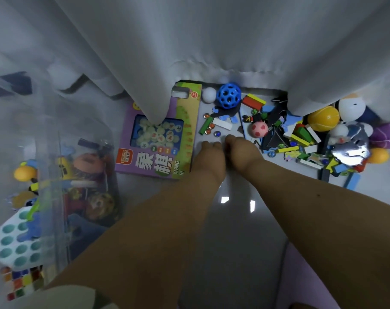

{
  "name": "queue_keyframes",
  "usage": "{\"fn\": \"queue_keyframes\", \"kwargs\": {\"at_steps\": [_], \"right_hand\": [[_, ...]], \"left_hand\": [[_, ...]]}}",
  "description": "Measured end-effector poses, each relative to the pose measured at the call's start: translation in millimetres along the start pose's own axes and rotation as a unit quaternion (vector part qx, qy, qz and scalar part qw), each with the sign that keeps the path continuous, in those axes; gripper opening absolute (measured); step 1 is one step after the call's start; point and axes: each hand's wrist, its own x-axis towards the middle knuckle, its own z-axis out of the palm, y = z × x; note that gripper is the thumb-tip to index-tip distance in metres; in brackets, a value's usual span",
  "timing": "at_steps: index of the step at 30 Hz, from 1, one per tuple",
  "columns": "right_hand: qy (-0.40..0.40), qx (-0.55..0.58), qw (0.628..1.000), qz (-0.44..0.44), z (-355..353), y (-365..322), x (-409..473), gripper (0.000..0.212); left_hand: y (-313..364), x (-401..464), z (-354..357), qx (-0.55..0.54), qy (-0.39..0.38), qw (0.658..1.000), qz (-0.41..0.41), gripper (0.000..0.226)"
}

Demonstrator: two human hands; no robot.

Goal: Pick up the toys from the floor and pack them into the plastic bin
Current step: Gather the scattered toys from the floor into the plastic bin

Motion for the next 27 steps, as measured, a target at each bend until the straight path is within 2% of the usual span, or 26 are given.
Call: {"fn": "queue_keyframes", "kwargs": {"at_steps": [4,7,10,13,16,21,24,27], "right_hand": [[-0.011,0.094,0.995,0.023,13,-6,-18,0.006],[-0.023,0.226,0.972,0.054,12,-11,-33,0.016],[-0.029,0.269,0.961,0.059,6,-23,-50,0.025],[-0.022,0.34,0.939,0.05,-6,-44,-68,0.023],[-0.001,0.341,0.94,0.0,-25,-79,-86,0.021],[0.066,0.321,0.936,-0.127,-57,-172,-122,0.027],[0.045,0.336,0.92,-0.198,-67,-232,-149,0.031],[-0.003,0.304,0.917,-0.257,-63,-277,-169,0.021]], "left_hand": [[-9,-2,-4,-0.036,-0.031,0.999,-0.011,0.037],[-16,-13,-3,-0.115,-0.105,0.987,-0.029,0.03],[-21,-32,-11,-0.187,-0.165,0.967,-0.049,0.025],[-29,-55,-39,-0.222,-0.135,0.965,-0.035,0.026],[-42,-85,-86,-0.183,-0.118,0.976,-0.002,0.032],[-86,-160,-174,-0.159,-0.058,0.986,-0.006,0.011],[-119,-220,-212,-0.201,-0.011,0.978,-0.054,0.014],[-156,-263,-223,-0.169,0.045,0.98,-0.094,0.011]]}}
